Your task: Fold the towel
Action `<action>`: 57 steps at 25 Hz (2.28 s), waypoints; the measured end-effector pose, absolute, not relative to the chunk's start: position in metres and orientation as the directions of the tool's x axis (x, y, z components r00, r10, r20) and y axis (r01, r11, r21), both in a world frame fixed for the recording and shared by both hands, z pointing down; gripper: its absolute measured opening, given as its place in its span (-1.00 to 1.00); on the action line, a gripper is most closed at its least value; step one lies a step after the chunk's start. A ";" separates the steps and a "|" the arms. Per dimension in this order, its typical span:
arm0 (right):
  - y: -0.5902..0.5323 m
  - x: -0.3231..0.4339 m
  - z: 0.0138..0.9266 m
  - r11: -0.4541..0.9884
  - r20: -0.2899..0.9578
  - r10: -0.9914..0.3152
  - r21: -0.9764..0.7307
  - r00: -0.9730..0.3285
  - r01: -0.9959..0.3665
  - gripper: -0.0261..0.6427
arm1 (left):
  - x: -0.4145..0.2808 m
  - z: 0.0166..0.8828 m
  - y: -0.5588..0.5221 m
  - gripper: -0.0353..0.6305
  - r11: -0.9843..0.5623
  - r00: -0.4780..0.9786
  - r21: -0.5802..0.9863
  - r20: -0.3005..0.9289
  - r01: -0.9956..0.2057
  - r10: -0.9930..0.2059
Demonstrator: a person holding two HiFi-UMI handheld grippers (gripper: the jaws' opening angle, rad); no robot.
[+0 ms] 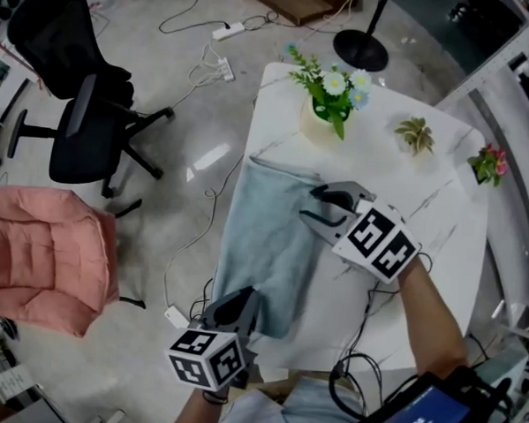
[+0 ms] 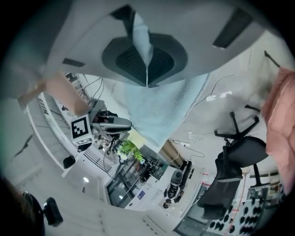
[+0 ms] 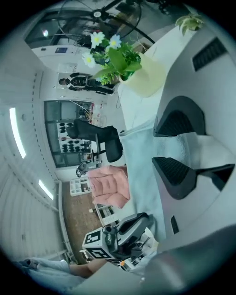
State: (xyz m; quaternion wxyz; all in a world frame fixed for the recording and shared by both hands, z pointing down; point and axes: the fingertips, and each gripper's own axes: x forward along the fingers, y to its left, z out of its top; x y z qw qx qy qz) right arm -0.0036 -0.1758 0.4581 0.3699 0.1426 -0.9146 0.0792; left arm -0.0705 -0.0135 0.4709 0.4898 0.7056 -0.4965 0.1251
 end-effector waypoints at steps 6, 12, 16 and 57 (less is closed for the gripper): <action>-0.182 0.036 0.469 0.869 0.721 -0.197 -0.186 -0.664 -0.459 -0.44 | -0.038 0.455 0.014 -0.74 0.089 0.514 0.695 0.604 -0.713 -0.609; -0.171 0.040 0.494 0.772 0.734 -0.108 -0.363 -0.671 -0.521 -0.31 | -0.009 0.469 0.027 -0.48 -0.048 0.427 0.474 0.739 -0.879 -0.521; -0.163 0.031 0.503 0.717 0.716 -0.049 -0.460 -0.696 -0.523 -0.31 | 0.000 0.487 0.026 -0.43 -0.111 0.437 0.433 0.799 -0.895 -0.412; 0.010 0.040 0.429 0.755 0.613 -0.210 -0.394 -0.762 -0.525 -0.59 | -0.019 0.480 0.034 -0.78 -0.396 0.663 0.549 0.704 -0.736 -0.255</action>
